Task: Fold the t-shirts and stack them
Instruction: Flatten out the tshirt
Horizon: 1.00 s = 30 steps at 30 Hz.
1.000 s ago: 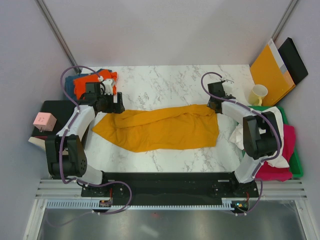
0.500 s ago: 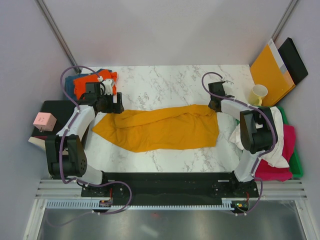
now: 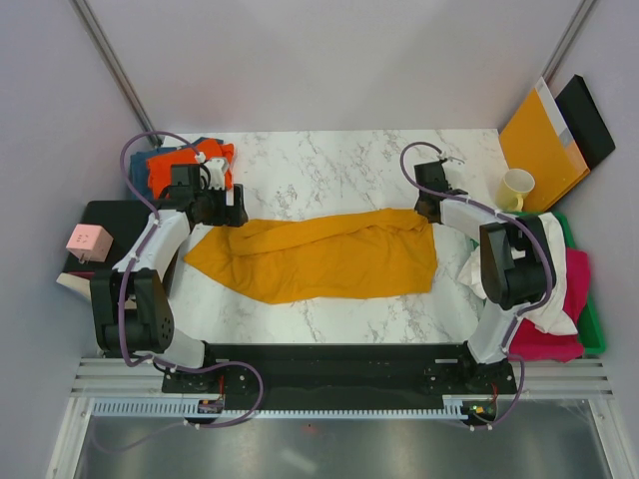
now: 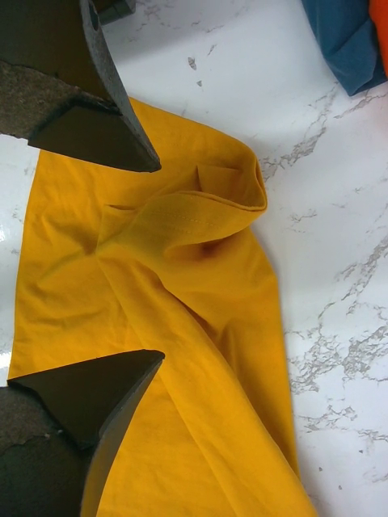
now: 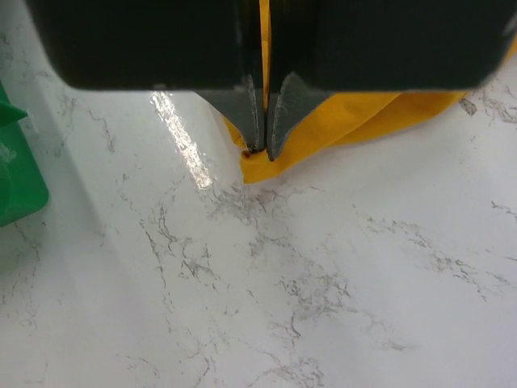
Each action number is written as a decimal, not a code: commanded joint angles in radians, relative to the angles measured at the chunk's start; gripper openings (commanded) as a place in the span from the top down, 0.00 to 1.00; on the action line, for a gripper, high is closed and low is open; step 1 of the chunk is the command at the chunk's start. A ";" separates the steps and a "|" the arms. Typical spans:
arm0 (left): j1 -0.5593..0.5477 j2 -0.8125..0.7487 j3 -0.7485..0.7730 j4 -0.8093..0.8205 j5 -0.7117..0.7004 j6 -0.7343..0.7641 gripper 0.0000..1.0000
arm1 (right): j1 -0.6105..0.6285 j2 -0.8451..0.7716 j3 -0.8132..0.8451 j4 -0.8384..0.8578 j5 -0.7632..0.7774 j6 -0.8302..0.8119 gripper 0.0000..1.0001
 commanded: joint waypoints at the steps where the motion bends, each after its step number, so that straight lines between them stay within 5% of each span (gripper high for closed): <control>1: 0.002 -0.014 -0.009 0.011 0.009 -0.008 0.02 | 0.023 -0.076 0.016 0.026 0.031 -0.032 1.00; 16: 0.003 -0.135 -0.196 -0.073 0.070 0.108 0.09 | 0.025 -0.095 -0.001 0.013 0.034 -0.054 1.00; 30: 0.006 0.039 -0.184 0.076 -0.031 0.049 0.14 | 0.040 -0.107 0.002 0.013 0.040 -0.074 1.00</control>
